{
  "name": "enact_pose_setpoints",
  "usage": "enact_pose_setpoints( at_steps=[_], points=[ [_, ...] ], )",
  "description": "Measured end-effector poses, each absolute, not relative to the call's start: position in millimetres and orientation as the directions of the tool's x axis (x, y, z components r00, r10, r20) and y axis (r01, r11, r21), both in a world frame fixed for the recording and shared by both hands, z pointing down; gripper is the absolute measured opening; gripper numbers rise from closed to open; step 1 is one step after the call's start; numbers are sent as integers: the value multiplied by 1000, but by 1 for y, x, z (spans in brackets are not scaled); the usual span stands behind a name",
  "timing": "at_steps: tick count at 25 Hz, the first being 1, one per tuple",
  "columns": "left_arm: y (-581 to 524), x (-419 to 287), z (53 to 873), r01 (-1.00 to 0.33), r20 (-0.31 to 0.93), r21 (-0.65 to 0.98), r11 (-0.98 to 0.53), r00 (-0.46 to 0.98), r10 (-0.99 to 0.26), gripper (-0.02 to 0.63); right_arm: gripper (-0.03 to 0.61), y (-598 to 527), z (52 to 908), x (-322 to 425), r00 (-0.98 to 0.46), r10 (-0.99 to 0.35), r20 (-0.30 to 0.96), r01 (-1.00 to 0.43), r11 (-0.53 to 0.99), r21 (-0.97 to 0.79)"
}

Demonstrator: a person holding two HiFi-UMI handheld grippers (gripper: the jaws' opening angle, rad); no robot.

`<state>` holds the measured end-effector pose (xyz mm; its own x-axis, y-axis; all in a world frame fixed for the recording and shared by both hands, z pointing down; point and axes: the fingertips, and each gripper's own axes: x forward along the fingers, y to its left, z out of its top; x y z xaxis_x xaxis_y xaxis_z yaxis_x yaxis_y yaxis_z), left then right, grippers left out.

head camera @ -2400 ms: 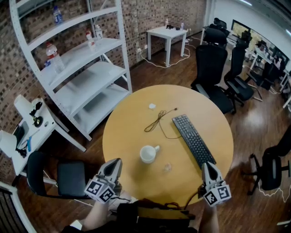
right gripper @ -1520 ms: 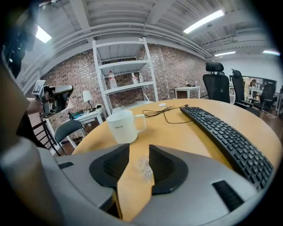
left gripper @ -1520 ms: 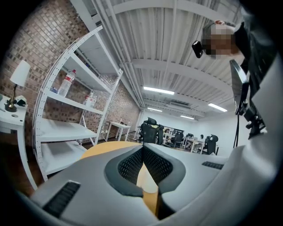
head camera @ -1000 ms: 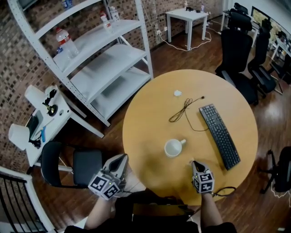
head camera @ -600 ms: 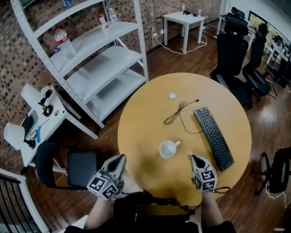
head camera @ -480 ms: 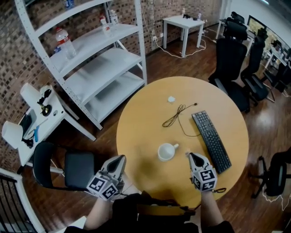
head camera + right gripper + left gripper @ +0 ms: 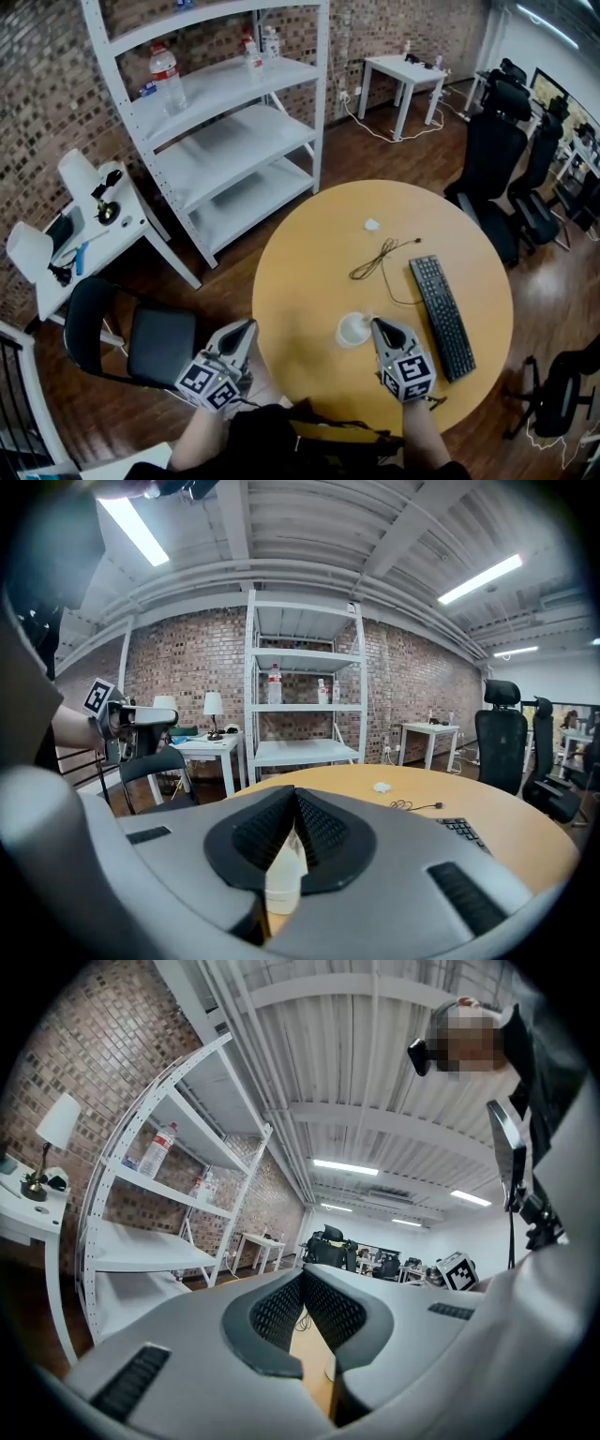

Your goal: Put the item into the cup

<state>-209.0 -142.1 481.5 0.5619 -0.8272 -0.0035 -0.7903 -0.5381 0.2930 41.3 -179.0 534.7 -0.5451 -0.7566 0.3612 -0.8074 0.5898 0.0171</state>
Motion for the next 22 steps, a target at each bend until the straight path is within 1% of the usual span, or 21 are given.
enact_pose_setpoints(
  at_steps=[4, 7, 9, 13, 17, 22],
  points=[
    [-140, -228, 483, -811, 6, 292, -506, 531, -847, 3, 12, -180, 539, 27, -535, -750, 389, -804, 594, 40],
    [-137, -240, 487, -825, 19, 291, -484, 511, -860, 3, 15, -184, 549, 25, -542, -737, 404, -800, 600, 22],
    [-134, -247, 487, -836, 21, 289, -466, 492, -870, 3, 32, -185, 554, 24, -546, -728, 416, -798, 603, 9],
    [-130, -251, 491, -845, 30, 294, -446, 475, -879, 3, 32, -185, 565, 26, -544, -720, 431, -798, 603, 0],
    [-128, -251, 497, -841, 42, 304, -448, 482, -875, 3, 32, -185, 562, 27, -544, -728, 417, -802, 598, -3],
    [-133, -236, 492, -827, 38, 295, -479, 511, -859, 3, 32, -176, 537, 43, -529, -766, 366, -821, 571, 7]
  ],
)
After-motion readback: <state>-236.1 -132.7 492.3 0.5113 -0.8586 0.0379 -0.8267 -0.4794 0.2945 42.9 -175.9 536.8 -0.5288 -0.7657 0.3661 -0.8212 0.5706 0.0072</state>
